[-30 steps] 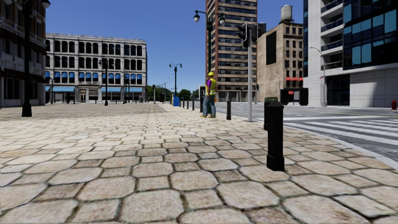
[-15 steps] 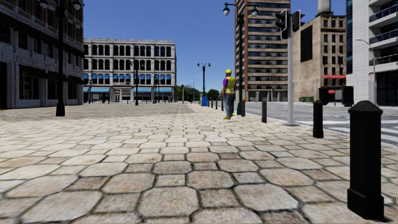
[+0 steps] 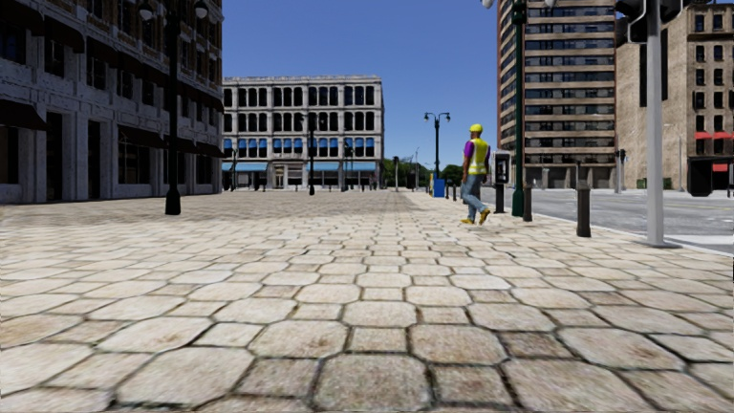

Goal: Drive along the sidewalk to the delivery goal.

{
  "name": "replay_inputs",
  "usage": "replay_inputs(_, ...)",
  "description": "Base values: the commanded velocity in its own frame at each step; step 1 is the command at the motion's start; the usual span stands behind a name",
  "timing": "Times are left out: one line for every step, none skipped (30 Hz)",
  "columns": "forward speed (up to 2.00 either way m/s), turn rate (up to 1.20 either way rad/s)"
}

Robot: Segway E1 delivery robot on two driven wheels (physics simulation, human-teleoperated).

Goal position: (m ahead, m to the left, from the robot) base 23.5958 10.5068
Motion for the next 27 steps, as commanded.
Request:
replay_inputs(2.0,0.47)
replay_inputs(2.0,0.47)
replay_inputs(2.0,0.47)
replay_inputs(2.0,0.47)
replay_inputs(2.0,0.47)
replay_inputs(2.0,0.47)
replay_inputs(2.0,0.47)
replay_inputs(2.0,0.47)
replay_inputs(2.0,0.47)
replay_inputs(2.0,0.47)
replay_inputs(2.0,0.47)
replay_inputs(2.0,0.47)
replay_inputs(2.0,0.47)
replay_inputs(2.0,0.47)
replay_inputs(2.0,0.45)
replay_inputs(2.0,0.36)
replay_inputs(2.0,0.42)
replay_inputs(2.0,0.42)
replay_inputs(2.0,0.54)
replay_inputs(2.0,0.58)
replay_inputs(2.0,0.59)
replay_inputs(2.0,0.56)
replay_inputs(2.0,0.56)
replay_inputs(2.0,0.36)
replay_inputs(2.0,0.17)
replay_inputs(2.0,0.0)
replay_inputs(2.0,0.0)
